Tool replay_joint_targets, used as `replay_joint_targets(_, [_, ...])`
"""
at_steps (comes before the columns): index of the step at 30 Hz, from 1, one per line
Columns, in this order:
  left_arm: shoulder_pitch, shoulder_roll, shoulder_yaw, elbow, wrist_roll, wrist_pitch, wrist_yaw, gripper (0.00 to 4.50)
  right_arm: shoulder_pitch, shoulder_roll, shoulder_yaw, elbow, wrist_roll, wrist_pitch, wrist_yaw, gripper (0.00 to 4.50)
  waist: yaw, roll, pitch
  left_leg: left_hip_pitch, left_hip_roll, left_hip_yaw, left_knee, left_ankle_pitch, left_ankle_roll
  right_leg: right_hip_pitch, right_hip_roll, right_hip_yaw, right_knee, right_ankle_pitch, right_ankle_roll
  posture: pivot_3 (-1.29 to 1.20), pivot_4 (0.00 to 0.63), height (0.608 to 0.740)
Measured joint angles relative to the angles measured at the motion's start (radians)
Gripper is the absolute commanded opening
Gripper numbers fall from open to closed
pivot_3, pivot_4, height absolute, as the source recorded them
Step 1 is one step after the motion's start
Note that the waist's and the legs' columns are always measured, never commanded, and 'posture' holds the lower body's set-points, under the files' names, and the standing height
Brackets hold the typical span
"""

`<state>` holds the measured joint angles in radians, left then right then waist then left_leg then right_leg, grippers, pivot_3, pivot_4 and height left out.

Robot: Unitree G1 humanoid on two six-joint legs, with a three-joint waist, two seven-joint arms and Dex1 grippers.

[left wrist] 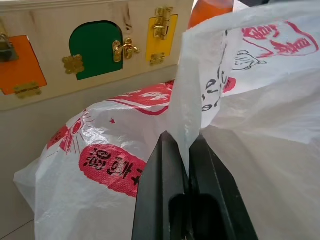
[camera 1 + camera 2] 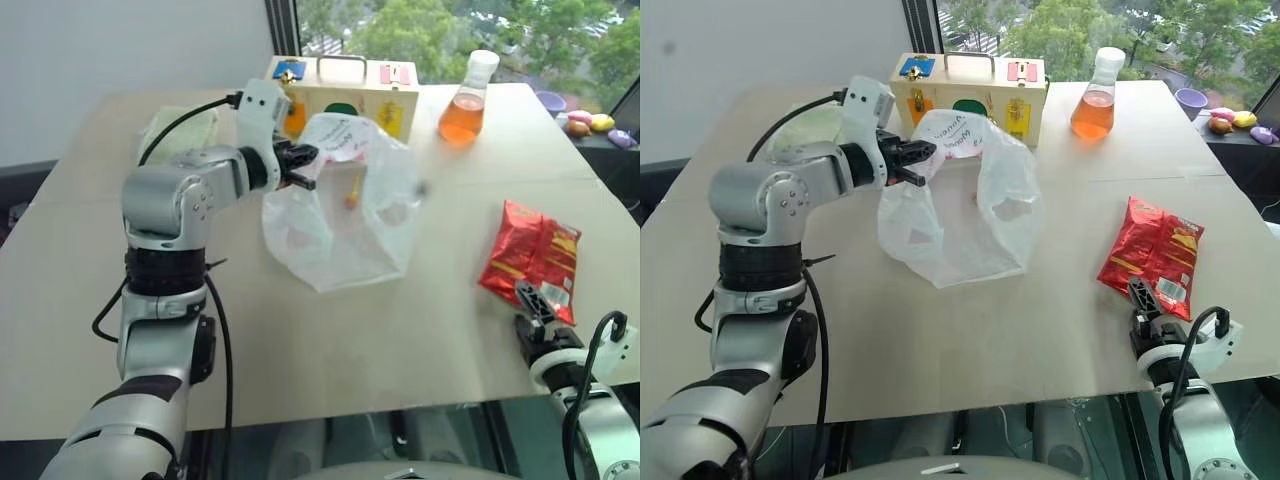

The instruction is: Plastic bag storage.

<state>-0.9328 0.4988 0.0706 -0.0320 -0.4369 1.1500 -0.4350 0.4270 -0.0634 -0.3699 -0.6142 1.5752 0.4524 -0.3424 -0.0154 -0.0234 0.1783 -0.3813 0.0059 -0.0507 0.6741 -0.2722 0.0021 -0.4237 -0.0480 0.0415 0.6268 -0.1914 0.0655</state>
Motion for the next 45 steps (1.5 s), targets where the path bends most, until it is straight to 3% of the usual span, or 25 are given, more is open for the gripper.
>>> replay_joint_targets(8, [0.007,0.014,0.015,-0.018,0.000,0.024,0.002,0.00,0.036,0.042,0.018,0.001,-0.010,-0.044,0.052,4.41,0.000,-0.001,-0.001,0.001,0.000,0.000,-0.003,0.000,0.000,0.000,0.000,0.000,-0.001,0.000,0.000,0.00,0.150,0.740])
replay_joint_targets(14, [0.007,0.016,0.016,-0.021,0.000,0.034,0.001,0.00,-0.215,0.072,0.001,0.213,-0.144,-0.155,0.104,4.41,-0.005,-0.008,-0.005,0.004,0.001,0.002,-0.002,0.000,0.000,0.002,0.001,0.002,-0.001,-0.001,-0.002,0.00,0.150,0.740])
replay_joint_targets(17, [0.006,0.016,0.016,-0.031,-0.011,0.045,-0.001,0.00,-0.357,0.064,-0.029,0.376,-0.226,-0.214,0.126,3.52,-0.005,-0.014,-0.009,0.007,0.000,0.002,-0.001,0.000,0.000,0.005,0.001,0.002,-0.002,-0.001,-0.002,0.00,0.150,0.740])
replay_joint_targets(24, [0.006,0.033,0.028,-0.066,-0.023,0.067,0.002,0.00,-0.407,0.060,-0.035,0.432,-0.329,-0.231,0.183,0.21,-0.001,-0.020,-0.013,0.012,0.000,0.001,-0.003,0.000,0.000,0.011,0.000,0.002,-0.002,-0.001,-0.002,0.00,0.150,0.740])
replay_joint_targets(25, [0.007,0.035,0.030,-0.067,-0.025,0.067,0.002,0.00,-0.407,0.062,-0.034,0.431,-0.335,-0.232,0.186,0.02,0.000,-0.021,-0.014,0.012,0.000,0.001,-0.003,0.000,0.000,0.011,0.000,0.002,-0.003,-0.001,-0.002,0.00,0.150,0.740])
replay_joint_targets(32, [0.007,0.040,0.043,-0.073,-0.029,0.067,0.007,0.00,-0.373,0.061,-0.036,0.410,-0.374,-0.215,0.249,0.02,0.007,-0.022,-0.015,0.013,-0.001,-0.001,-0.003,0.000,0.000,0.013,-0.001,0.000,-0.004,-0.001,-0.002,0.00,0.150,0.740])
replay_joint_targets(35, [0.003,0.018,0.056,-0.062,-0.038,0.071,0.017,0.00,-0.287,0.039,-0.034,0.319,-0.328,-0.162,0.314,0.02,0.009,-0.012,-0.011,0.011,-0.002,-0.002,-0.006,0.000,0.000,0.011,-0.002,-0.001,-0.004,0.000,-0.001,0.00,0.150,0.740])
replay_joint_targets(40, [-0.035,-0.003,0.073,-0.003,-0.038,0.069,0.023,0.00,-0.069,-0.018,-0.050,0.062,-0.079,-0.073,0.393,0.02,0.000,0.006,0.000,0.000,-0.002,-0.001,-0.007,0.000,0.000,-0.003,-0.002,0.000,0.000,0.001,-0.004,0.00,0.150,0.740])
replay_joint_targets(45, [-0.071,-0.027,0.037,0.084,-0.034,0.037,0.009,0.00,0.034,-0.121,-0.072,-0.264,0.165,-0.070,0.470,0.02,-0.011,0.006,0.000,0.000,-0.001,0.000,-0.006,0.000,0.000,-0.003,-0.001,0.001,0.000,-0.002,0.000,0.00,0.150,0.740])
